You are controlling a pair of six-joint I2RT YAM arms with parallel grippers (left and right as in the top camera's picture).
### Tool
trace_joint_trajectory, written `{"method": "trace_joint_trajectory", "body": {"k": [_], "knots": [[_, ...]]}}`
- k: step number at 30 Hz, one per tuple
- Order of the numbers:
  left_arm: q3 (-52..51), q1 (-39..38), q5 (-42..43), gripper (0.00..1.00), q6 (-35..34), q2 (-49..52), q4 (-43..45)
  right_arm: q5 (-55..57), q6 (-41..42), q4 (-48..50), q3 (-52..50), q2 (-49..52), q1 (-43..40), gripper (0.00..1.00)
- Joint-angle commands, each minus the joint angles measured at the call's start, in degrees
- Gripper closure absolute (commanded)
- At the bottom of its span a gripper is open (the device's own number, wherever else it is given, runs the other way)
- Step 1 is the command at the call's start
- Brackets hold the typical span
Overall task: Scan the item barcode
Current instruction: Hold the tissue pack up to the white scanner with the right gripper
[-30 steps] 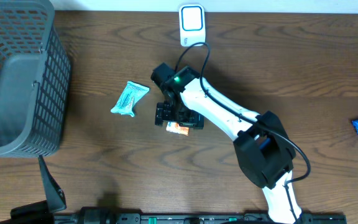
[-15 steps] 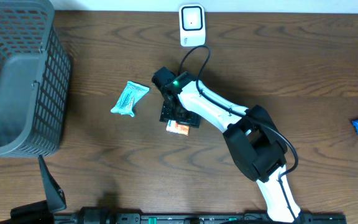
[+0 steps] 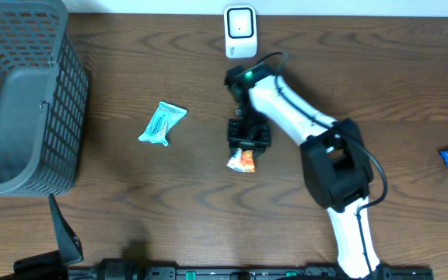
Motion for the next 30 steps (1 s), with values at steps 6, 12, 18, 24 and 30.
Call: {"method": "trace_joint_trajectory", "body": {"k": [6,12,18,24,30], "knots": [[-0.8,0.3,-0.7,0.02,-0.1,-0.8,0.2,-9.8,-18.1,-10.5,1.2,0.1,-6.4,0.58],[-2.8,0.3,0.2,0.02,-0.1,-0.8,0.9,-9.4,-21.3,-11.9,1.2,0.1,-6.5,0.59],[-2.9,0.3,13.9,0.02,-0.1,-0.9,1.5,-9.4,-21.2,-5.3,1.4,0.1,-6.5,0.68],[-4.2,0.3,15.0,0.02,-0.1,-0.9,1.5,-6.6,-20.8,1.5,7.3,0.1,-6.9,0.7],[-7.6,0.3,15.0,0.02,-0.1,-0.9,1.8,10.0,-20.8,15.9,18.2,0.1,-7.1,0.67]]}}
